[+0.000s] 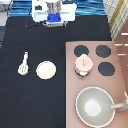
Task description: Take the lid off the pot, put the pot on the plate, and use the tool to push the pot to the front of the table.
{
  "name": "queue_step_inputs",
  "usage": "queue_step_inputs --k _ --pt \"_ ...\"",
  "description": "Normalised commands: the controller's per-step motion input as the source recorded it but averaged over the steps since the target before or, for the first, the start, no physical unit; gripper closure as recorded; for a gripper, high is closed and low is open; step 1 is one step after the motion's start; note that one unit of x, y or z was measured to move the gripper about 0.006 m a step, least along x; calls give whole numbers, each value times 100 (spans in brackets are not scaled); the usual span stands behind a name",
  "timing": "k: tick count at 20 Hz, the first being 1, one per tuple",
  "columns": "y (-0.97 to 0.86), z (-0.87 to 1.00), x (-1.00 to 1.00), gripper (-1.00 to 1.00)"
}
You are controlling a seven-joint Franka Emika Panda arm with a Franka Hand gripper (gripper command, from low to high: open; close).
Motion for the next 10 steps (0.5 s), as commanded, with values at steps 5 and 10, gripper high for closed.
queue_step_inputs --k 5,10 --pt "9 23 54 -100" --pt "34 70 87 -100"
